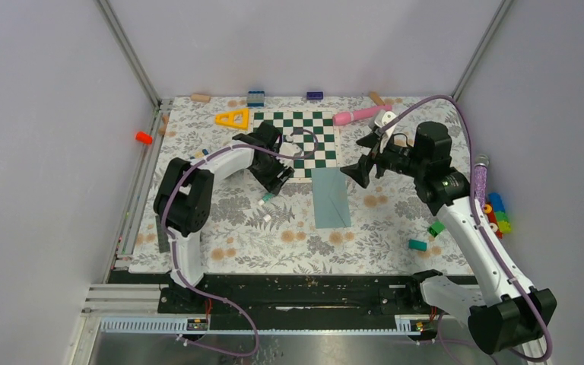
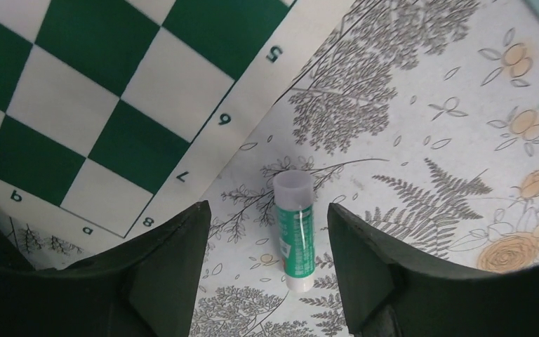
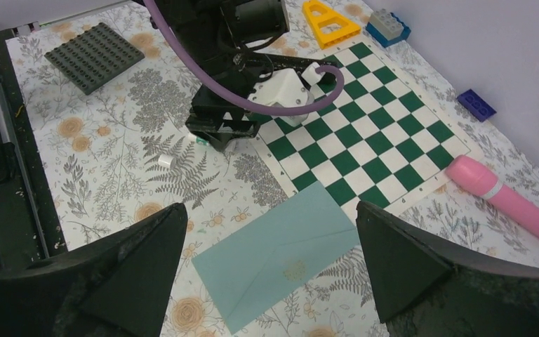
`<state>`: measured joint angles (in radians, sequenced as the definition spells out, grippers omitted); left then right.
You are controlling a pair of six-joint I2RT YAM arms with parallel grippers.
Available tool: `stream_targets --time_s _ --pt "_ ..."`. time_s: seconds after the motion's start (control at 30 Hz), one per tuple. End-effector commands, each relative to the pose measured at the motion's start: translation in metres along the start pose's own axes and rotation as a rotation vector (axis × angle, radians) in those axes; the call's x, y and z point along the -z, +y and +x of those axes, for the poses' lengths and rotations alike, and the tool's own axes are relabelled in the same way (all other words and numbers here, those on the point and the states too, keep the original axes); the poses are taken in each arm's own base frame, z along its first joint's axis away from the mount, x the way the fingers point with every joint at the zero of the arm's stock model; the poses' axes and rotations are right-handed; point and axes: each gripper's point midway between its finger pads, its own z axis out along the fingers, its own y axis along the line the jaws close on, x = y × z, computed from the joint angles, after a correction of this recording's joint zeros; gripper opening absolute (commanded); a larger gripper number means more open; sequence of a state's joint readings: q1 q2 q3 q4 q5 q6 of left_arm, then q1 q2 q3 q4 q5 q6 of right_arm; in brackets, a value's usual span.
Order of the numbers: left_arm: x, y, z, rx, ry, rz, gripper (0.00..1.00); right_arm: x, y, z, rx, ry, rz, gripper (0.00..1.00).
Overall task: Place the letter into the envelope and seal it
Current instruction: Pick up the solid glue from the center of the board.
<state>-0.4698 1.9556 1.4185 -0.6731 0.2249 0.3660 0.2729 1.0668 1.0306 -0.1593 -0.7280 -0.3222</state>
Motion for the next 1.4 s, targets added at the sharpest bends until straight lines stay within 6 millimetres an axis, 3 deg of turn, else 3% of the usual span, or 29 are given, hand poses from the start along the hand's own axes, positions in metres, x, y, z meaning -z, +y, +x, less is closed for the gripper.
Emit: stream_targets --time_s 0.0,0.23,0.57,1.07,1.23,1.37 --pt "0.01 0.016 0.002 0.011 0.017 -0.081 0.64 0.013 0.004 -0.007 0.011 0.003 0.033 0.98" --pt "0.007 0.009 0.018 0.018 0.047 -0.06 0.62 0.023 0.016 0.0 0.018 -0.01 0.03 0.98" --pt "0.007 -0.006 0.037 0.025 0.078 -0.005 0.6 0.024 0.016 0.003 0.027 -0.014 0.042 0.98" --pt "0.007 -0.012 0.044 0.05 0.055 0.026 0.43 0.025 0.016 0.005 0.028 -0.012 0.043 0.98" --pt "0.008 -0.018 0.045 0.051 0.045 0.052 0.3 0.024 0.015 0.005 0.026 -0.01 0.045 0.98" --pt "0.01 -0.02 0.041 0.045 0.022 0.061 0.04 0.023 0.015 0.007 0.019 -0.006 0.044 0.98"
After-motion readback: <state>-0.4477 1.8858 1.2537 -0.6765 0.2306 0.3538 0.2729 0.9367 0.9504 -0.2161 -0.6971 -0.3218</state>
